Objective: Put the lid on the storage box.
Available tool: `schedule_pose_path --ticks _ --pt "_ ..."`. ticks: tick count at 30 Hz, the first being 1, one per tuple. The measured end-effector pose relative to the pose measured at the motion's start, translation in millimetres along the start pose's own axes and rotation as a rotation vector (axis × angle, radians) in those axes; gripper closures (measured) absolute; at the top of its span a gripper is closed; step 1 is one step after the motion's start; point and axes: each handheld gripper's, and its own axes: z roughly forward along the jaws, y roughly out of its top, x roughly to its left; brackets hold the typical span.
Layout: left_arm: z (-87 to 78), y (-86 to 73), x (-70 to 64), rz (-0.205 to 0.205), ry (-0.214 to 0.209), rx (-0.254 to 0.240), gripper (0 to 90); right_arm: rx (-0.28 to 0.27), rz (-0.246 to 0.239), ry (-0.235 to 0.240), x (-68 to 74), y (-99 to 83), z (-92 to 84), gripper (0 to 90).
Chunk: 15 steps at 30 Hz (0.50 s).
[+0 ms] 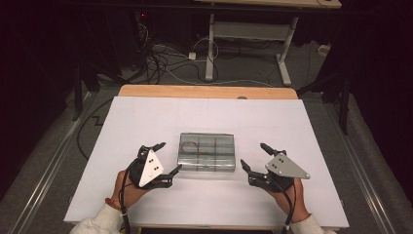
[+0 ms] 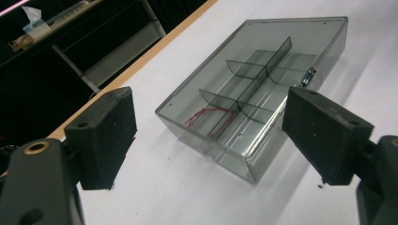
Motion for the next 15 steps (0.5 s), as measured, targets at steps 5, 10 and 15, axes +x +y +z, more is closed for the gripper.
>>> schedule_pose_path --ticks 5,10,15 --pt "-2.8 -8.4 -2.5 0.014 -0.007 0.015 17.3 0.01 -0.002 -0.002 -1.8 -6.7 -6.4 20.1" --pt "-5.3 -17.0 -3.1 0.007 -0.018 0.021 17.3 0.014 -0.014 -0.008 -4.3 -13.6 -12.5 19.8" --pt "-8.4 -27.0 -3.5 0.005 -0.017 0.037 17.2 0.019 -0.033 -0.008 -6.9 -22.9 -18.3 19.6"
